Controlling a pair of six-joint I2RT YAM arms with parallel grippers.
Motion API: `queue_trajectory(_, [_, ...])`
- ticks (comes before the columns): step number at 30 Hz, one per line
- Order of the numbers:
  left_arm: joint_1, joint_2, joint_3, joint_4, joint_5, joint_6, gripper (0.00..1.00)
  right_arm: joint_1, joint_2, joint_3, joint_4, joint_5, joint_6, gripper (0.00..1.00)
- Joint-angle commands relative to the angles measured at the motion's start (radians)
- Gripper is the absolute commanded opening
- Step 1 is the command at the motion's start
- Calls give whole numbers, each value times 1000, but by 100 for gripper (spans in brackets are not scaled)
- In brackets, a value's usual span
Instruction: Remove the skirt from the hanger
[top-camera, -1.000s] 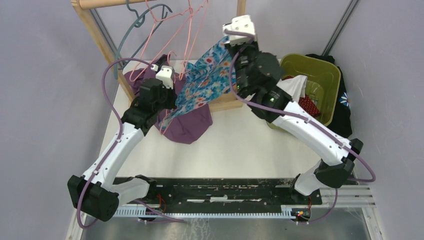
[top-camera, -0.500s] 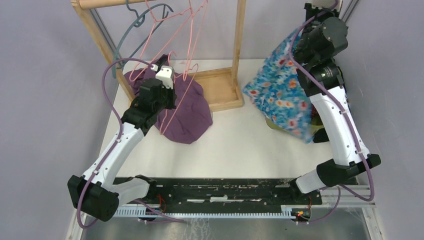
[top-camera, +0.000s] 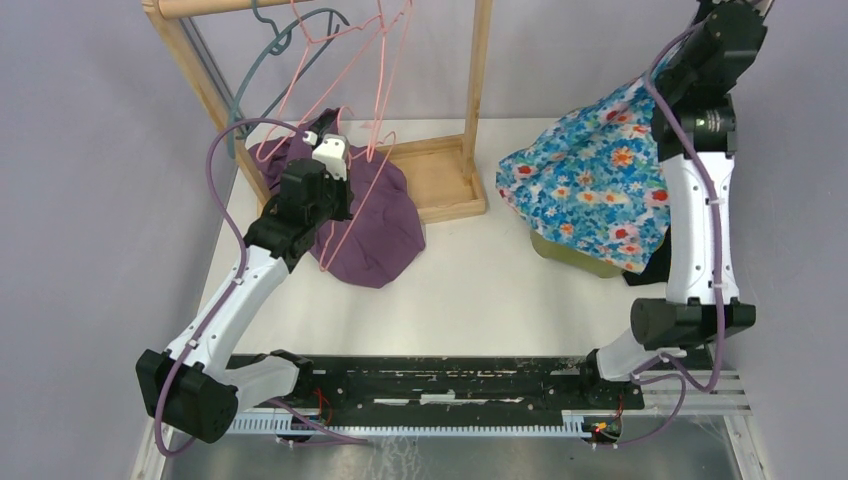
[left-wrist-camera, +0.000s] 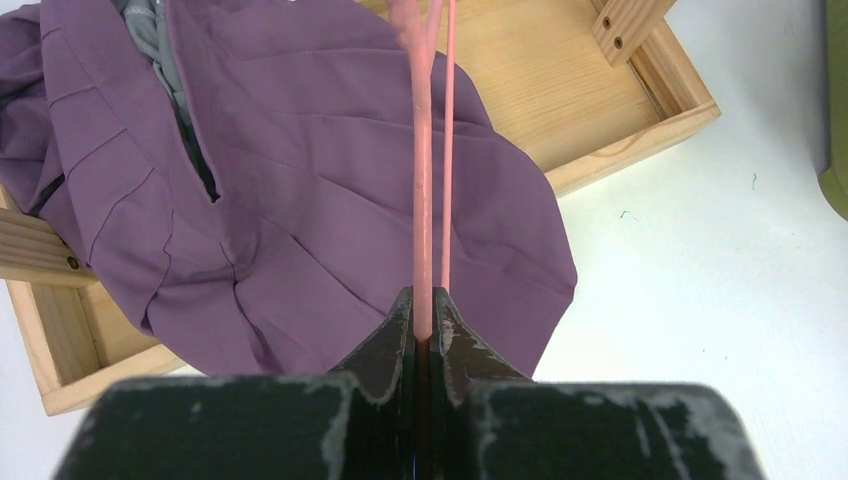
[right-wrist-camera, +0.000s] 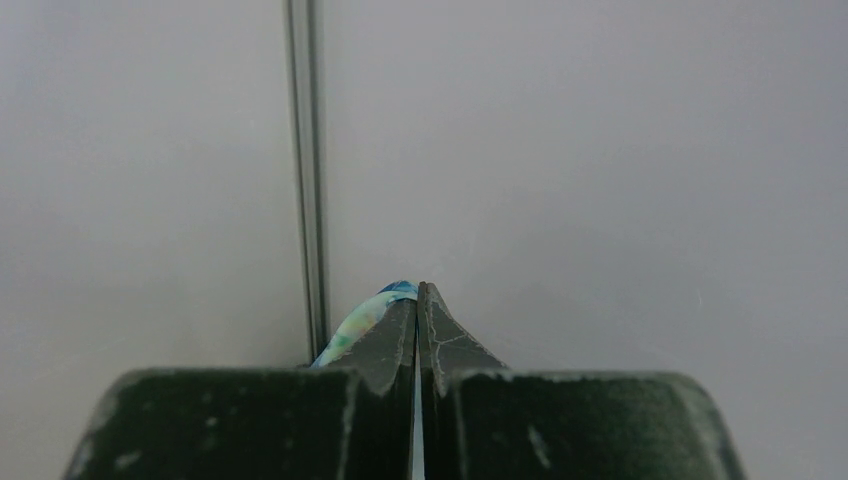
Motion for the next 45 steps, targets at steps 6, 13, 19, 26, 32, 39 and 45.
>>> queue_trajectory(6, [-2, -10, 2, 47, -27, 39, 3, -178, 115, 193, -42, -94, 118, 1])
queue_trajectory(13, [-1, -5, 3, 43, -31, 43, 3, -253, 181, 217, -52, -106, 153, 1])
queue_trajectory(19, [-1, 8, 3, 46, -28, 40, 3, -258, 166, 66, -110, -210, 277, 1])
queue_trajectory(26, [-2, 12, 3, 46, -16, 34, 3, -131, 63, -416, -16, -241, 373, 1])
queue_trajectory(32, [-3, 21, 3, 48, -9, 33, 3, 18, 55, -710, 21, -219, 424, 1])
queue_trajectory(39, [-1, 24, 2, 48, -2, 33, 3, 106, 99, -863, 18, -271, 508, 1])
queue_trajectory(45, [-1, 20, -5, 48, -8, 35, 3, 126, 79, -857, -50, -195, 446, 11])
